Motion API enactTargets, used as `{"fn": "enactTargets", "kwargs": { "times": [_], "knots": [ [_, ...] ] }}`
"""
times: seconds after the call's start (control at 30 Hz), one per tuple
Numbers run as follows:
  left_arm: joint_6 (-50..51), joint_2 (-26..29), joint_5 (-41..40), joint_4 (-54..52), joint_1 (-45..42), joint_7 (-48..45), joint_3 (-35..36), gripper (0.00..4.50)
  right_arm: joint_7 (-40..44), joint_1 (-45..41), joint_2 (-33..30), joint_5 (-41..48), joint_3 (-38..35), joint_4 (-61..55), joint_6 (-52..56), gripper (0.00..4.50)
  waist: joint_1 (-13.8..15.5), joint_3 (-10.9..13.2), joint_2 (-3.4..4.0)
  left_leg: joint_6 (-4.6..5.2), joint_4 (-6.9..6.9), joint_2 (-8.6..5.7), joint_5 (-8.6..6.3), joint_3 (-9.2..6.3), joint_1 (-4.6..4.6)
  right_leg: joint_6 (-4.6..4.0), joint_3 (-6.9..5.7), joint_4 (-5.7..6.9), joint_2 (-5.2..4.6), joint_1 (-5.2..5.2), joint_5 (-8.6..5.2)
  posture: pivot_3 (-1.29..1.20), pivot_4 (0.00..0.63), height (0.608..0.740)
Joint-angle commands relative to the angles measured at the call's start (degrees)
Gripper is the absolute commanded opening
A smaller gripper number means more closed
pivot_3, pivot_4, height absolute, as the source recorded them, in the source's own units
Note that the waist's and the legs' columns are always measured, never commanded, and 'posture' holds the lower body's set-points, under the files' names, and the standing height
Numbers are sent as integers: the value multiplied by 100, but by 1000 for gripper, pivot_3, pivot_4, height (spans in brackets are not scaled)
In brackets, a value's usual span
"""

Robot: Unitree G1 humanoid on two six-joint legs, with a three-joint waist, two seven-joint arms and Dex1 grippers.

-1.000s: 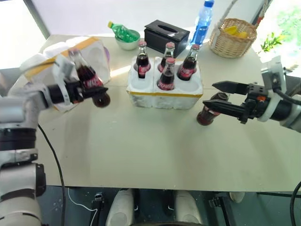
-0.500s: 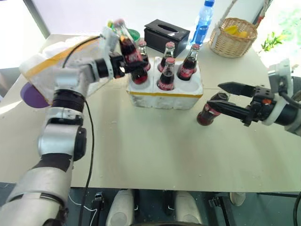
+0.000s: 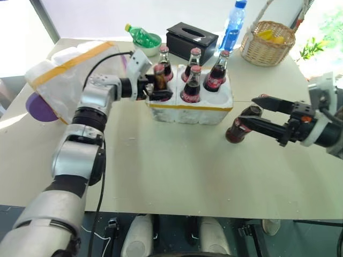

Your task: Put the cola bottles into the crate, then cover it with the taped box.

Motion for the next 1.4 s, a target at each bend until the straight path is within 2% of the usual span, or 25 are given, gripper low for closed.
{"fn": "enactTargets", "kwargs": {
  "times": [0.03, 0.13, 0.23, 0.33, 0.43, 0.6, 1.13, 1.23, 1.3, 1.4],
  "knots": [
    [825, 778, -631, -918, 9, -715, 558, 4426, 151, 492, -222, 301, -957, -296, 257, 4500, -15, 0, 0, 0, -1, 0, 0, 1, 1, 0, 0, 0, 0, 0, 0, 0, 150, 740],
    [1954, 1546, -1294, -2102, 359, -1501, 711, 4426, 182, 1291, -204, 23, -1467, -486, 363, 4500, -9, -2, 2, 0, -4, 1, 0, -2, 5, 0, 0, 0, 1, 3, 0, 0, 150, 740],
    [2882, 2102, -2005, -3496, 883, -1851, 849, 4426, -297, 1717, 120, -257, -1605, -563, 247, 4500, 6, -4, 2, 0, -1, 2, 0, -1, 7, 0, 4, 0, 0, 9, 0, 0, 150, 740],
    [3103, 2144, -2115, -4407, 1330, -1465, 795, 4426, -1104, 1630, 609, -532, -1314, -532, 90, 4500, 45, -6, 2, 5, 13, -4, -4, -11, 8, 1, 4, -4, -7, 17, 0, 0, 150, 740],
    [3086, 1947, -2159, -5010, 1725, -1088, 703, 4426, -1641, 1540, 1293, -873, -688, -533, -187, 4500, 20, -9, 4, 21, 17, -7, -15, -15, 14, -3, 9, -5, -7, 24, 0, 0, 150, 740],
    [2912, 1757, -2111, -5323, 2009, -723, 552, 4426, -1834, 1469, 2056, -1637, 255, -229, -821, 4500, -7, -8, 9, -11, 14, -5, 6, -12, 15, -4, 23, 12, 9, 9, 0, 0, 150, 740],
    [2940, 1870, -2306, -5545, 2133, -360, 652, 4426, -1572, -217, 2710, -2861, 1553, 1881, -1926, 4500, -142, -7, 12, -13, 7, -5, 7, -5, 15, -3, 30, 9, 12, 5, 0, 0, 150, 740],
    [2951, 1892, -2333, -5577, 2152, -275, 672, 4500, -1476, -461, 2700, -2916, 1510, 2114, -2042, 3603, -135, -6, 13, -14, 6, -5, 8, -4, 16, -3, 30, 9, 12, 5, 0, 0, 150, 740],
    [2981, 1916, -2372, -5617, 2175, -213, 718, 4500, -1352, -472, 2574, -2726, 1332, 1842, -1952, 2785, -118, -6, 13, -14, 6, -5, 8, -6, 14, -3, 30, 8, 11, 6, 0, 0, 150, 740],
    [3042, 1954, -2451, -5672, 2250, -76, 844, 4500, -1216, -715, 2231, -2230, 960, 1215, -1631, 2827, -128, 2, 26, -15, 2, -5, 8, -4, 10, -3, 30, 8, 11, 4, 0, 0, 150, 740]
  ]
}}
